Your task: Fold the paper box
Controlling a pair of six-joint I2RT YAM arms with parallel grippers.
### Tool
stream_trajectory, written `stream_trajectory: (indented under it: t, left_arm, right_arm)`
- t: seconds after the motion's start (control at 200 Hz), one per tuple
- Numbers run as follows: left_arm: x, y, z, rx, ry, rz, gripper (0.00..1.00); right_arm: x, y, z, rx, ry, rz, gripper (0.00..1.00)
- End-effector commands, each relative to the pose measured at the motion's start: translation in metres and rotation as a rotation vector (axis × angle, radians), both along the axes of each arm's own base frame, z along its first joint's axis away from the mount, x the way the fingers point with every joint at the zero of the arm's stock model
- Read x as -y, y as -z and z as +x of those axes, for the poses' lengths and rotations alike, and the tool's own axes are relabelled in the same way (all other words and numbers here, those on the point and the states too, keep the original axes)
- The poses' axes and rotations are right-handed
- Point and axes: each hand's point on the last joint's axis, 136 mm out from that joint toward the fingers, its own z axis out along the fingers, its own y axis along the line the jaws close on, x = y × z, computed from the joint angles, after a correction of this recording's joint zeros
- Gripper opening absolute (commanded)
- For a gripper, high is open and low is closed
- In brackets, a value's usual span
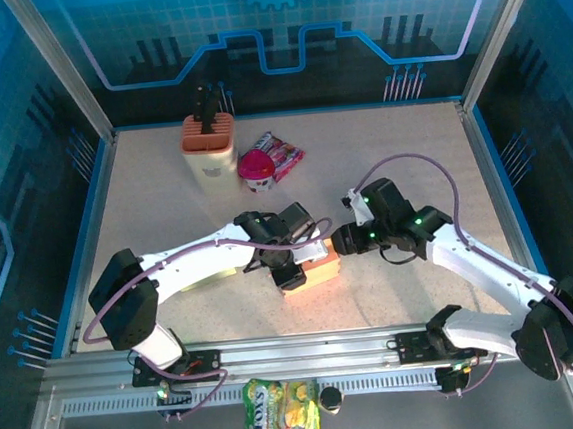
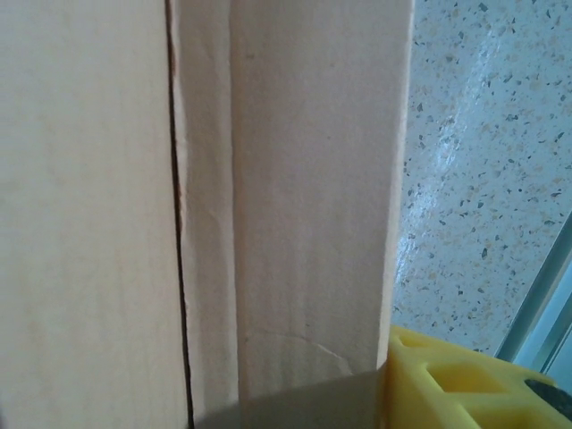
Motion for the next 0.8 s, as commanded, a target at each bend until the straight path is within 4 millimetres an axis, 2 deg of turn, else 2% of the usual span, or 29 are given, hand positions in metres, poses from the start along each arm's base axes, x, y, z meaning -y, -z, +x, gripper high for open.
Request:
stream_trajectory:
  t: [0.0,0.345,0.375,0.395,0.515,0.795]
  left_arm:
    - [0.001,-0.005,0.001,0.007,0.018,-0.026,0.49]
    - [0.001,-0.006,0.002,0.017,0.016,-0.027,0.48]
    - [0.001,-0.006,0.003,0.018,0.016,-0.027,0.48]
    - [0.001,-0.006,0.003,0.019,0.018,-0.027,0.48]
    - [0.001,-0.006,0.003,0.019,0.017,-0.025,0.47]
    - [0.002,-0.006,0.003,0.017,0.013,-0.027,0.46]
  right_arm:
    - [-0.006,-0.008,0.004,0.036,-0.02,-0.011,0.42]
    - [-0.01,0.001,0.001,0.021,-0.04,-0.045,0.25]
    - [-0.011,-0.005,0.003,0.034,-0.04,-0.041,0.24]
    - [-0.013,-0.01,0.005,0.046,-0.04,-0.035,0.24]
    - [-0.012,-0.012,0.004,0.057,-0.038,-0.053,0.21]
    - [-0.01,-0.007,0.005,0.055,-0.034,-0.101,0.15]
